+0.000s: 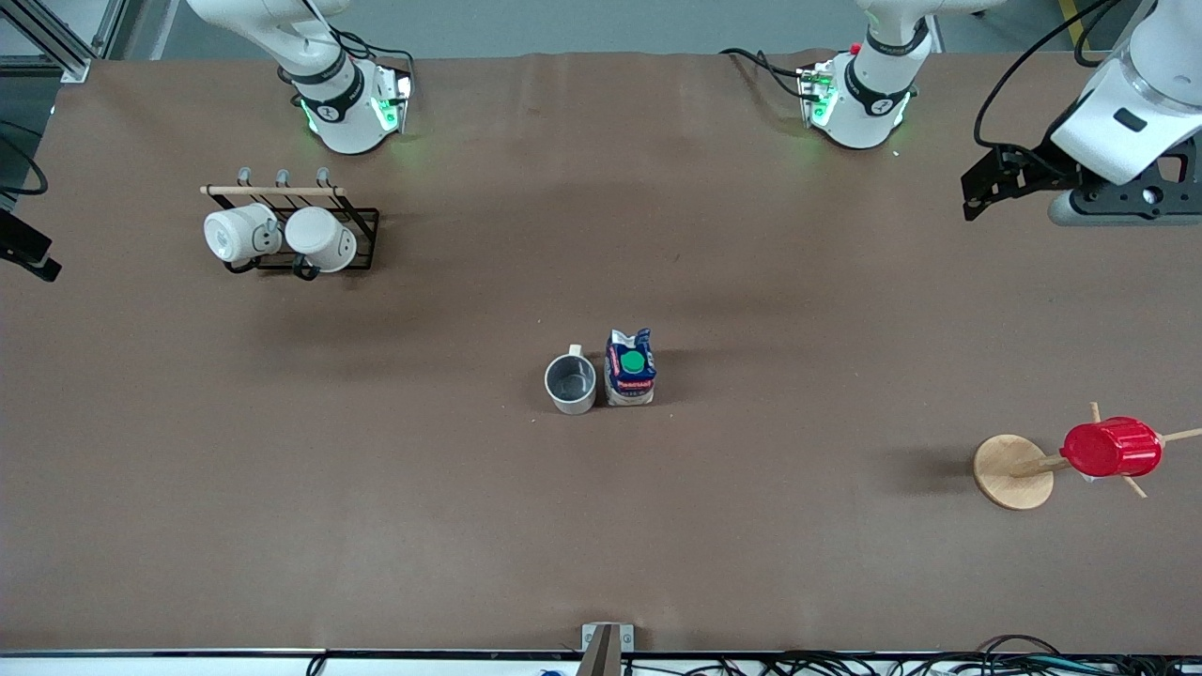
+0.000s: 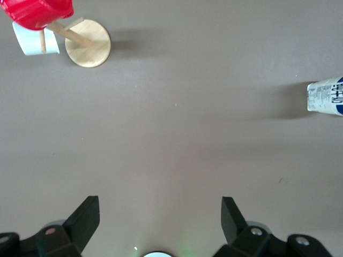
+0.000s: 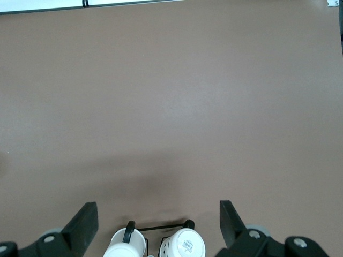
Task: Place cup and milk on table
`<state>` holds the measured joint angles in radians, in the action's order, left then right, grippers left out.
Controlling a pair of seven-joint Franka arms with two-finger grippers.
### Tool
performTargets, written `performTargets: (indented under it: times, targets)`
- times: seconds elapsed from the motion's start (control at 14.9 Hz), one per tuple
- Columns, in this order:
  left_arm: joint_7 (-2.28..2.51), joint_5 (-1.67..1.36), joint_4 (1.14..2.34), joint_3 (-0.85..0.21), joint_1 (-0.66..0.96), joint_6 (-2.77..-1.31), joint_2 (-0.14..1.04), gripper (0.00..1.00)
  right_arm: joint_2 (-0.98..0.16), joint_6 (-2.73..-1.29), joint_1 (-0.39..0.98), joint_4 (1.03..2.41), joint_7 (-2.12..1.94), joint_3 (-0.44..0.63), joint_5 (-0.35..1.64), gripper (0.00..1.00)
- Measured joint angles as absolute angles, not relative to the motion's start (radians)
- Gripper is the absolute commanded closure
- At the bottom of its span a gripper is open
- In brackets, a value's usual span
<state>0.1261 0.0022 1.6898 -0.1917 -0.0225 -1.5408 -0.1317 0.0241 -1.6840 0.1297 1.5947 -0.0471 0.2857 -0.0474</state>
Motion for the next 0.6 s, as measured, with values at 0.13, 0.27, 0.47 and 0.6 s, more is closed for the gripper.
performTargets:
  times: [0.13, 0.27, 0.47, 0.6]
  targets:
    - [0.125, 0.002, 1.705, -0.191, -0.023, -1.541, -0.149, 0.0, 0.024, -1.684, 0.13, 1.595, -0.047, 0.286, -0.047, 0.0]
    - [0.125, 0.002, 1.708, -0.192, -0.023, -1.541, -0.149, 0.0, 0.024, -1.684, 0.13, 1.595, -0.047, 0.286, -0.047, 0.0]
    - [0.125, 0.002, 1.709, -0.192, -0.023, -1.541, -0.148, 0.0, 0.024, -1.684, 0.13, 1.595, -0.047, 0.286, -0.047, 0.0]
    - [0.125, 0.002, 1.709, -0.192, -0.023, -1.541, -0.146, 0.0, 0.024, -1.684, 0.13, 1.595, -0.047, 0.286, -0.047, 0.0]
